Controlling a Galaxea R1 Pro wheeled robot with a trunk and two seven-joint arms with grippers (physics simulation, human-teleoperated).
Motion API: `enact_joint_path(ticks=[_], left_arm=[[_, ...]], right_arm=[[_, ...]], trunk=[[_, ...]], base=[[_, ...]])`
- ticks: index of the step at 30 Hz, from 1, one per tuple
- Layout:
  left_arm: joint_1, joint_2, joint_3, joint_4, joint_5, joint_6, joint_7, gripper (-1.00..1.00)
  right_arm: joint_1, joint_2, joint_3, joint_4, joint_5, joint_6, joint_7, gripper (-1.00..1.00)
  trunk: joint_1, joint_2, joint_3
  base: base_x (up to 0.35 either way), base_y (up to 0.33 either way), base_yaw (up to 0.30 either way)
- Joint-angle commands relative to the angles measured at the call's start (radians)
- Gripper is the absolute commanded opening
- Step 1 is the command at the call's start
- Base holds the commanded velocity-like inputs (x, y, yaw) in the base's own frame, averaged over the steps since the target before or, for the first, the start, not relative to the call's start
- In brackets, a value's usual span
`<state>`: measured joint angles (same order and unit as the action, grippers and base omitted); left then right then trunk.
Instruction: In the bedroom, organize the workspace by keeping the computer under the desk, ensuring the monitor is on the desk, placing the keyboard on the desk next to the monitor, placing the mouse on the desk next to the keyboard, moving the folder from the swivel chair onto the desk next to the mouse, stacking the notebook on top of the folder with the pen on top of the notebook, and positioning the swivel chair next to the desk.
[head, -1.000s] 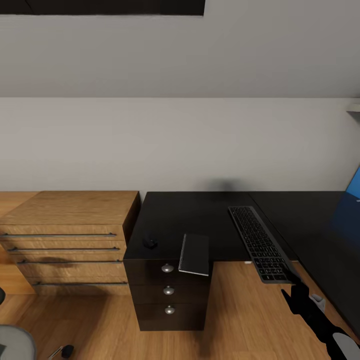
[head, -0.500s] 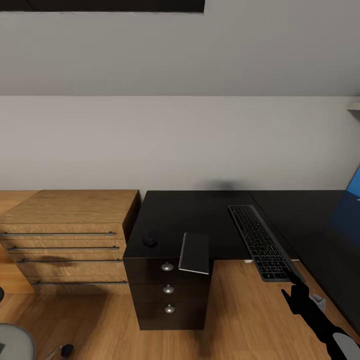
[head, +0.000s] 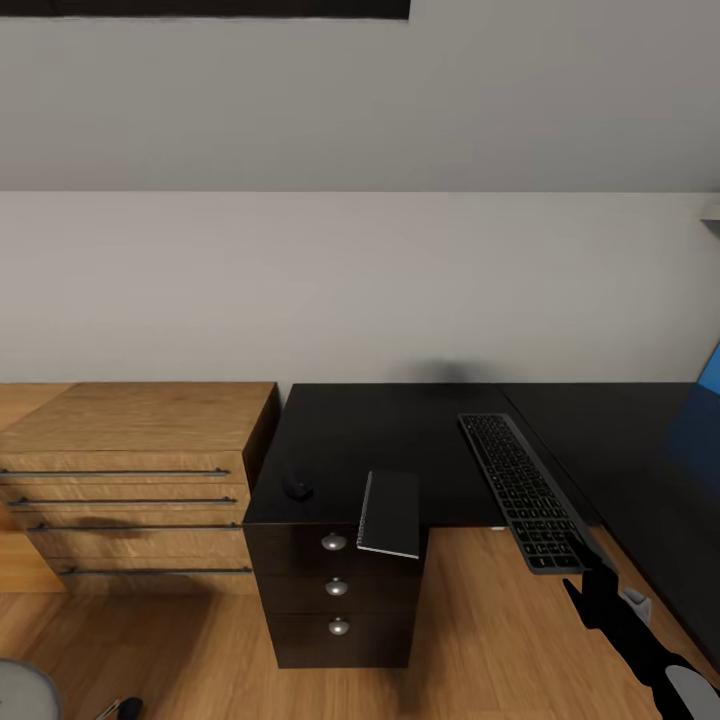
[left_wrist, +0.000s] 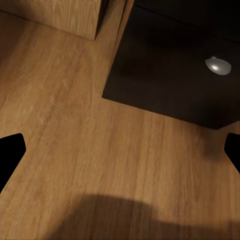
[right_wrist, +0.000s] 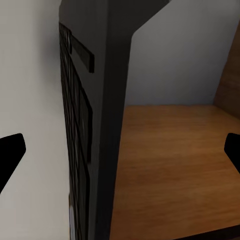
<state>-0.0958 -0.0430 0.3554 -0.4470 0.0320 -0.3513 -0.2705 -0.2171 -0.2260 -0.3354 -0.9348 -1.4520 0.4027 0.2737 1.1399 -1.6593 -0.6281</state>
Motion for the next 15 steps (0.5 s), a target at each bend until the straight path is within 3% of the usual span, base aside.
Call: enact_joint_path(ticks=[1, 15], left_arm=[[-0.001, -0.001, 0.008, 0.000, 0.003, 0.000, -0.010, 1.00], [-0.001, -0.002, 0.008, 0.000, 0.005, 0.000, -0.009, 1.00]], right_arm=[[-0.001, 0.000, -0.002, 0.001, -0.006, 0.007, 0.001, 1.00], [-0.001, 0.000, -0.001, 0.000, -0.005, 0.007, 0.001, 1.00]], trunk=[[0.000, 0.000, -0.001], [0.000, 0.000, -0.001]], base=[[0.020, 0.000, 0.000], [0.005, 0.000, 0.000]])
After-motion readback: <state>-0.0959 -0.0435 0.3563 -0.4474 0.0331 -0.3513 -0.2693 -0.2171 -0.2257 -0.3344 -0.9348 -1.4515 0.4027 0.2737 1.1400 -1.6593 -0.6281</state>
